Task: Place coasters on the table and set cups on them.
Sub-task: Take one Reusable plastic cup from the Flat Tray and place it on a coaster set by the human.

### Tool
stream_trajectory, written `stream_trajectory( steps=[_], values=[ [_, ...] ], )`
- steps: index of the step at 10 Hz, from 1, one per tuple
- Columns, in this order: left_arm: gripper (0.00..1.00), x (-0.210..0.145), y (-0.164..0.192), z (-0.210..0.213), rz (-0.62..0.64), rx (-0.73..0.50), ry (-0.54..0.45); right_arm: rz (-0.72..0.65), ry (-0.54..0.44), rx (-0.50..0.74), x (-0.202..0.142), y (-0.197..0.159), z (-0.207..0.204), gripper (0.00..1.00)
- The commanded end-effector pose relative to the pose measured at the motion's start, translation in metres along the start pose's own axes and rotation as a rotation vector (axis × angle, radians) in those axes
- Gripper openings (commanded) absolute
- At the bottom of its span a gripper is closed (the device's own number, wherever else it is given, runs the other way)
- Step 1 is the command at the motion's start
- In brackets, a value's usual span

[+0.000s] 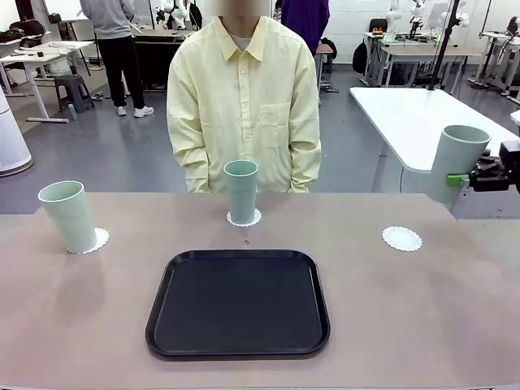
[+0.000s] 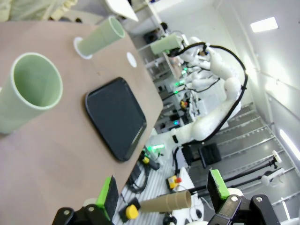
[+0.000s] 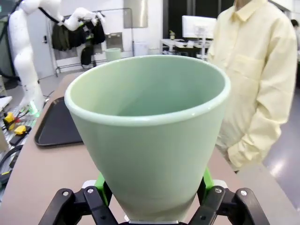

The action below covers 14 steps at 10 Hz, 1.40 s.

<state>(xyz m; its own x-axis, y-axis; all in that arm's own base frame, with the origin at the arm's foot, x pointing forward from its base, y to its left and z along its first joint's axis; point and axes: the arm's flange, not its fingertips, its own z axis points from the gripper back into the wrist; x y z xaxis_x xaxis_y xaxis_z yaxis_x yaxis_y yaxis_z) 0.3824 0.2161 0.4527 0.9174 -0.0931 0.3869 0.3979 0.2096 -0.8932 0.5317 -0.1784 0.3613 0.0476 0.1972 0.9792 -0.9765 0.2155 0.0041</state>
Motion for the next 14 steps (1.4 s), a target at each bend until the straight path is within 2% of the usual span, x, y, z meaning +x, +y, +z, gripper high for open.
stream_trajectory(
  steps=[1,5,7,12,14],
  values=[
    [1.0,0.001,-0.002,0.001,-0.007,-0.007,-0.008,0.015,-0.036,0.092,-0.008,-0.001,-0.011,0.83],
    [1.0,0.001,-0.002,0.001,-0.007,-0.007,-0.008,0.016,-0.032,0.147,-0.024,-0.007,-0.041,0.83],
    [1.0,0.001,-0.002,0.001,-0.007,-0.007,-0.008,-0.005,0.004,0.143,-0.039,-0.012,-0.051,0.83],
    [1.0,0.001,-0.002,0.001,-0.007,-0.007,-0.008,0.045,0.088,0.137,-0.067,-0.027,-0.041,0.83],
    [1.0,0.001,-0.002,0.001,-0.007,-0.007,-0.008,0.039,0.066,0.15,-0.069,-0.027,-0.041,0.83]
  ],
)
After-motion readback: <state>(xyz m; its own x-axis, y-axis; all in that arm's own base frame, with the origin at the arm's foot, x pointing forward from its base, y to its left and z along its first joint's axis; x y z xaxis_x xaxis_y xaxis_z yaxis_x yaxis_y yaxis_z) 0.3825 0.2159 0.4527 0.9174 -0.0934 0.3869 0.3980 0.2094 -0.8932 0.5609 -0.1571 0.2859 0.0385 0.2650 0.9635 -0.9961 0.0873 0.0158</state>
